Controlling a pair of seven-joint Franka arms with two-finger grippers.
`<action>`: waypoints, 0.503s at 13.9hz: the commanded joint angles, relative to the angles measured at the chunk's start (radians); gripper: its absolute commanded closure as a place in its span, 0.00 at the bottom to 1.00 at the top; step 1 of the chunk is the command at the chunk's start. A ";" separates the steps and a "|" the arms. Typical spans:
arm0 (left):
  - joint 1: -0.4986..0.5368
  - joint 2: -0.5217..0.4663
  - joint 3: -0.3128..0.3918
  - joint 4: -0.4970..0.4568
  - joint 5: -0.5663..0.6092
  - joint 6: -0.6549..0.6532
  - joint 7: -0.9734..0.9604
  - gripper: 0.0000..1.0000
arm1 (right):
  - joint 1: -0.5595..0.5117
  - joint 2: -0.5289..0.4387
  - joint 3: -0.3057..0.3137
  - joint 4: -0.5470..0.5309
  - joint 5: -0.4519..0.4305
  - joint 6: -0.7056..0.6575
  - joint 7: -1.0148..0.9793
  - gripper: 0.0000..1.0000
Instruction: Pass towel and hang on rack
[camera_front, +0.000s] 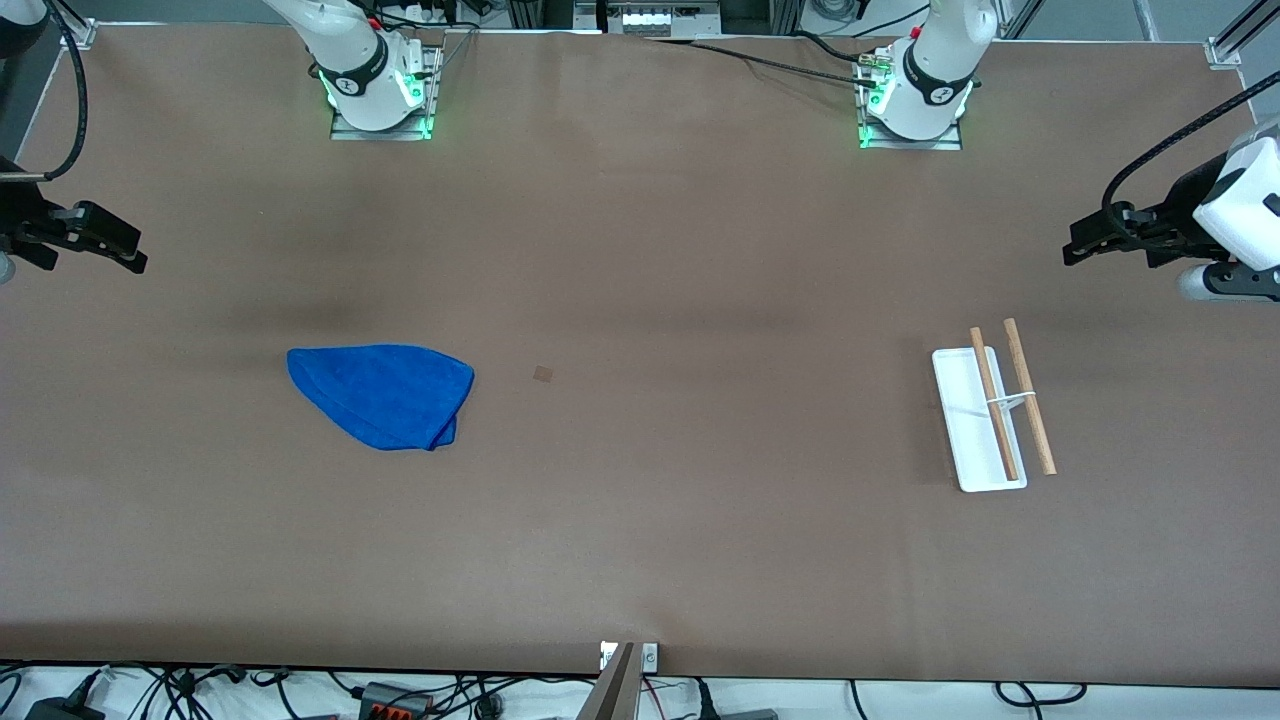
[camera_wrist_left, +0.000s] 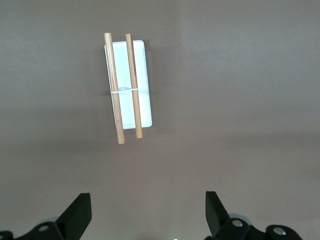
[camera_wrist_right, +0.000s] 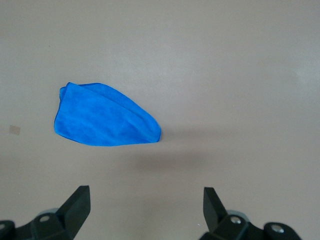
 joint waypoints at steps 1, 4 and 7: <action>0.008 -0.004 -0.004 0.005 -0.010 -0.007 0.003 0.00 | 0.001 -0.031 0.002 -0.030 -0.001 0.000 -0.014 0.00; 0.010 -0.001 0.002 0.005 -0.032 -0.007 0.003 0.00 | 0.001 -0.031 0.002 -0.031 -0.001 0.000 -0.014 0.00; 0.014 0.002 0.003 0.005 -0.047 -0.008 0.001 0.00 | 0.001 -0.019 0.002 -0.031 -0.001 -0.001 -0.014 0.00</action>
